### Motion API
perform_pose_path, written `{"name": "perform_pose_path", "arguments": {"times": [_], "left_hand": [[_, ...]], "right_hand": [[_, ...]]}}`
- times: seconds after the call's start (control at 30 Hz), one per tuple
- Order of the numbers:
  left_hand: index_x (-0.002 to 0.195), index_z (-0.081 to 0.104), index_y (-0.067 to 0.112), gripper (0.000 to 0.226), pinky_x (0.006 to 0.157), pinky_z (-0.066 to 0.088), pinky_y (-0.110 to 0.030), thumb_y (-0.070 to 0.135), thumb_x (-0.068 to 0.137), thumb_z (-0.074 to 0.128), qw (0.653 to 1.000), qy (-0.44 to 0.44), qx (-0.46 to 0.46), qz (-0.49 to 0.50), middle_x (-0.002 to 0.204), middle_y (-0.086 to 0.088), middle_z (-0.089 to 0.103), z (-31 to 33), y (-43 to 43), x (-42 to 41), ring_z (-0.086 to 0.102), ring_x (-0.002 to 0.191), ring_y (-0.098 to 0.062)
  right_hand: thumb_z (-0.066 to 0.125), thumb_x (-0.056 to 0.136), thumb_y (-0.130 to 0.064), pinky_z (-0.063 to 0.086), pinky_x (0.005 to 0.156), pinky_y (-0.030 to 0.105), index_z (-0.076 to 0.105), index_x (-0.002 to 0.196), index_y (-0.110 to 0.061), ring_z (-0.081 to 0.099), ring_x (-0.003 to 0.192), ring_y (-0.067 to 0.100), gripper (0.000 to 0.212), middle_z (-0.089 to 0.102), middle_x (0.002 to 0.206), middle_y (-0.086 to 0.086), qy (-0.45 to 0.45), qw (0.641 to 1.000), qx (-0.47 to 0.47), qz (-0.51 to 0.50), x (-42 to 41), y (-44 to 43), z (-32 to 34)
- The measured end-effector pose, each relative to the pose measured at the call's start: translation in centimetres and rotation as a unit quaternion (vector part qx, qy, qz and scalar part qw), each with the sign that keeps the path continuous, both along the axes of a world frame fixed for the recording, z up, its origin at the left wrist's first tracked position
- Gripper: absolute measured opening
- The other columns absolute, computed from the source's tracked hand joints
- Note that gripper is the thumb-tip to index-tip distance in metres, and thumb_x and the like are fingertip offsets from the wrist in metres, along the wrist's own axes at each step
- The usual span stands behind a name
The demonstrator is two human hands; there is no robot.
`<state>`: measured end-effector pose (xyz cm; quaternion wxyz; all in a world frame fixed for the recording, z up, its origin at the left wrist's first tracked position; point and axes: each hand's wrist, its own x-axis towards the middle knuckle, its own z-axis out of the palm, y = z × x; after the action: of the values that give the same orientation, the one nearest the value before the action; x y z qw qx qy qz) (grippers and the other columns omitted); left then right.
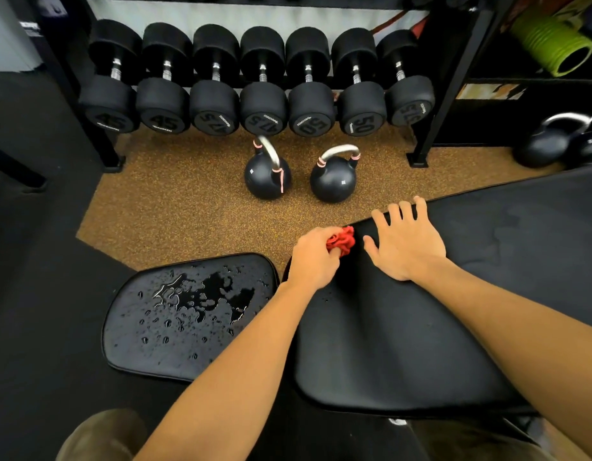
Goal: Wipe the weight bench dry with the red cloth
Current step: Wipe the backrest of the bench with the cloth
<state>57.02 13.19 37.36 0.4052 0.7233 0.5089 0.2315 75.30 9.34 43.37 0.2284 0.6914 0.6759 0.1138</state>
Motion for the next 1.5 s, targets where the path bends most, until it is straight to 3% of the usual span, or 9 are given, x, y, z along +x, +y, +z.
{"name": "perform_pose_path", "arguments": {"times": [0.23,0.4,0.5,0.57,0.67,0.87,1.07,1.27,1.5], "left_hand": [[0.1,0.081,0.029,0.031,0.084,0.055,-0.016,0.006,0.085,0.067,0.997,0.056,-0.046,-0.024,0.078,0.018,0.074,0.1,0.9,-3.8,0.066,0.074,0.01],[0.108,0.077,0.035,0.034,0.092,0.055,-0.034,0.013,0.085,0.064,0.997,0.078,-0.015,0.021,0.104,0.012,0.077,0.2,1.8,-2.2,0.069,0.098,-0.013],[0.117,0.075,0.032,0.043,0.1,0.051,-0.027,0.009,0.082,0.066,0.997,0.077,-0.022,-0.013,0.115,0.007,0.076,-0.7,1.7,-3.6,0.07,0.107,-0.016],[0.113,0.078,0.03,0.04,0.093,0.049,-0.02,0.007,0.082,0.068,0.993,0.105,-0.036,-0.027,0.108,0.005,0.078,-0.2,1.9,-4.5,0.07,0.102,-0.015],[0.103,0.079,0.029,0.028,0.085,0.053,-0.026,0.011,0.086,0.067,0.988,0.141,-0.053,0.014,0.093,0.008,0.076,-0.1,2.5,-4.5,0.068,0.088,-0.016],[0.107,0.074,0.022,0.022,0.089,0.056,-0.04,0.022,0.087,0.066,0.964,0.259,-0.053,0.019,0.106,-0.008,0.073,-0.8,2.3,-3.9,0.067,0.1,-0.035],[0.1,0.067,0.006,0.023,0.084,0.055,-0.039,0.022,0.084,0.07,0.946,0.304,-0.108,-0.012,0.104,-0.014,0.068,0.1,1.9,-4.8,0.066,0.099,-0.037],[0.121,0.062,0.008,0.028,0.092,0.05,-0.042,0.024,0.098,0.061,0.932,0.362,-0.018,-0.007,0.122,-0.017,0.066,-0.7,0.5,-4.2,0.064,0.113,-0.039],[0.122,0.062,0.01,0.026,0.093,0.051,-0.041,0.023,0.1,0.057,0.912,0.406,0.008,-0.052,0.123,-0.015,0.066,-0.1,-1.7,-4.3,0.065,0.115,-0.037]], "right_hand": [[0.021,0.1,-0.059,0.017,0.12,0.059,0.046,0.146,-0.013,0.047,0.129,0.039,0.069,0.056,0.136,0.019,-0.001,1.0,-0.008,-0.004,-0.2,0.0,0.1],[0.02,0.1,-0.058,0.016,0.121,0.059,0.044,0.148,-0.013,0.045,0.131,0.039,0.07,0.054,0.138,0.019,0.001,1.0,-0.013,-0.008,-0.2,0.0,0.3],[0.02,0.1,-0.058,0.015,0.121,0.059,0.043,0.15,-0.014,0.045,0.132,0.039,0.07,0.054,0.14,0.019,0.002,1.0,-0.013,-0.007,-0.2,0.1,0.3],[0.019,0.1,-0.058,0.015,0.121,0.059,0.042,0.15,-0.014,0.045,0.132,0.039,0.071,0.054,0.14,0.019,0.003,1.0,-0.013,-0.009,-0.2,0.1,0.3],[0.019,0.1,-0.058,0.015,0.121,0.059,0.042,0.15,-0.014,0.045,0.133,0.039,0.07,0.053,0.141,0.019,0.007,1.0,-0.018,-0.007,-0.2,0.1,0.2],[0.021,0.1,-0.058,0.016,0.121,0.06,0.044,0.149,-0.014,0.046,0.132,0.039,0.07,0.054,0.14,0.019,0.007,1.0,-0.02,-0.008,-0.2,0.1,0.2],[0.021,0.1,-0.058,0.015,0.121,0.06,0.044,0.149,-0.014,0.046,0.133,0.039,0.069,0.054,0.141,0.02,0.014,1.0,-0.021,-0.008,-0.3,0.1,0.3],[0.022,0.1,-0.057,0.014,0.121,0.059,0.045,0.148,-0.015,0.045,0.133,0.038,0.068,0.054,0.141,0.019,0.021,1.0,-0.02,-0.007,-0.3,0.1,0.4],[0.021,0.1,-0.057,0.015,0.121,0.058,0.043,0.149,-0.016,0.045,0.134,0.038,0.068,0.053,0.142,0.018,0.022,1.0,-0.015,-0.005,-0.2,0.1,0.4]]}}
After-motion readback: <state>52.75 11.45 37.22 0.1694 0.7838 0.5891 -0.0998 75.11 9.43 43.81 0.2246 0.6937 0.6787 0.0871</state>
